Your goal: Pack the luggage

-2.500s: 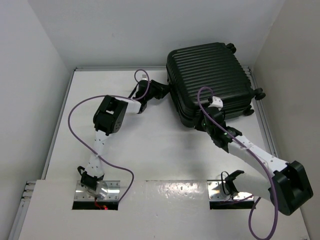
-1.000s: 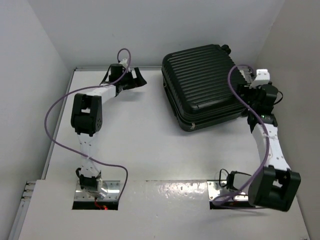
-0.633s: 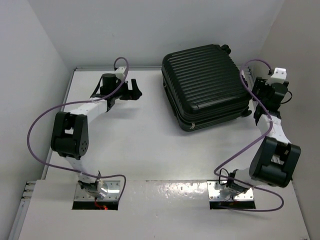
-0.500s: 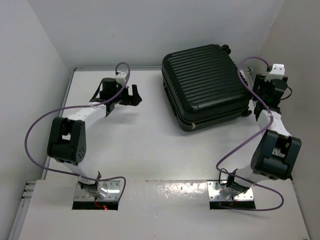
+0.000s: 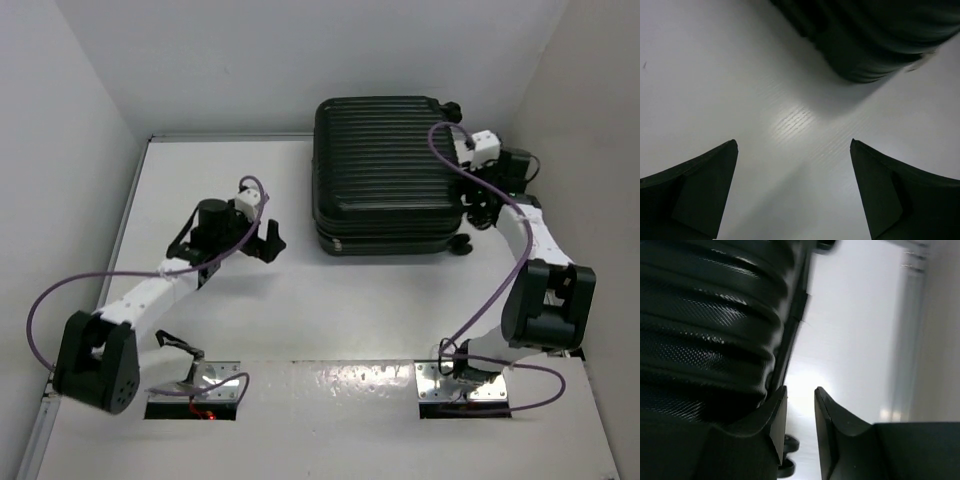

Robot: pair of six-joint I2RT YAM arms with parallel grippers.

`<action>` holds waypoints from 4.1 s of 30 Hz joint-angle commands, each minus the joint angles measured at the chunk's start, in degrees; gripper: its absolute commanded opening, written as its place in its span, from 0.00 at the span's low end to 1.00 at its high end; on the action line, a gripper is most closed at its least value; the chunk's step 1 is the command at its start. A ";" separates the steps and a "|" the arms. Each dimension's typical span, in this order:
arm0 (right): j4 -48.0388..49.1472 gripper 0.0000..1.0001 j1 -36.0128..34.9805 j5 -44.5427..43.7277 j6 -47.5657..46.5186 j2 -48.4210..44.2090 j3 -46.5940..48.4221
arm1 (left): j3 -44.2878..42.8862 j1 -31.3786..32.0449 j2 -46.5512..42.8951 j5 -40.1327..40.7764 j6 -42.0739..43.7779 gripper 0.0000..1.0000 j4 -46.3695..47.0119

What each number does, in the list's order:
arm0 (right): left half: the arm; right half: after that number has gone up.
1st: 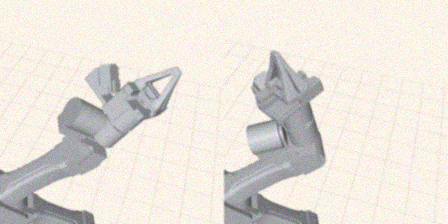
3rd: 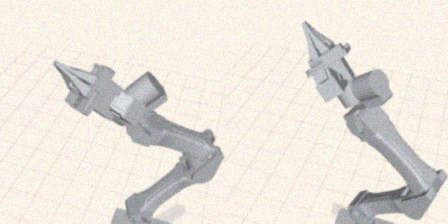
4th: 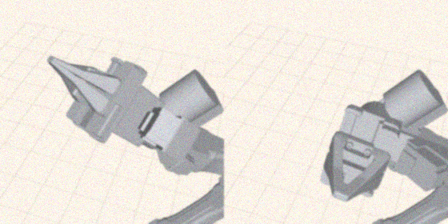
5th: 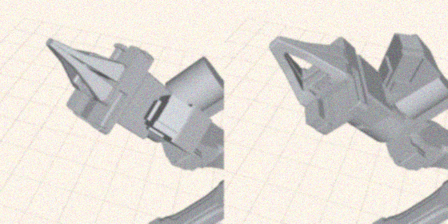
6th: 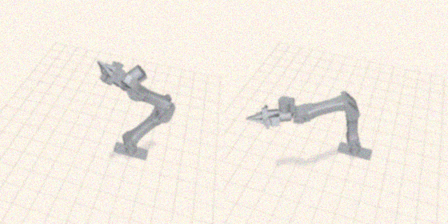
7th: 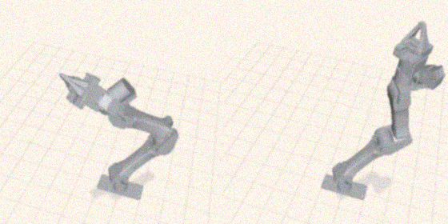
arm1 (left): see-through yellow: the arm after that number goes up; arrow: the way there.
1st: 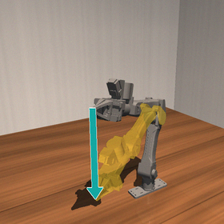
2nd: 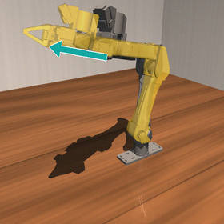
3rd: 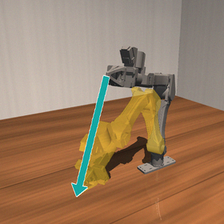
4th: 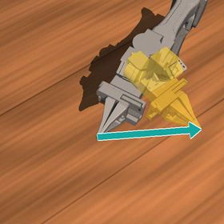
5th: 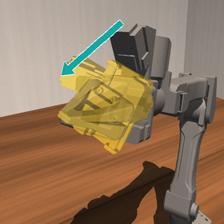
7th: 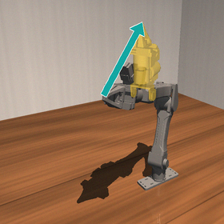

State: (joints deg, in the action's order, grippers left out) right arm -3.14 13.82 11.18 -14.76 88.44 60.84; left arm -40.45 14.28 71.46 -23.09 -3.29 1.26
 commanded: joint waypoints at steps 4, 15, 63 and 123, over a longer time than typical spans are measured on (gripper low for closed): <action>-11.81 0.30 -18.81 9.93 12.72 -4.59 -6.51 | 10.46 10.48 -14.41 17.07 -2.59 0.99 3.93; -5.22 0.48 -25.51 -1.52 18.99 -13.47 -4.16 | 8.47 9.30 -9.16 45.60 -9.54 0.94 4.63; -23.40 0.00 -49.44 -4.42 15.38 -7.47 1.34 | 0.63 -20.00 3.06 9.75 4.78 0.79 11.48; -26.48 0.00 -45.55 -0.82 10.82 -24.72 -12.41 | -0.15 -16.12 8.85 -22.60 5.74 0.73 14.22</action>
State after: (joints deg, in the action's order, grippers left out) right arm -23.31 -31.94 8.01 -2.59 65.06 49.32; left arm -38.33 1.19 78.08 -34.76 -3.53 15.35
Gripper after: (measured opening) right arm 0.469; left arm 0.733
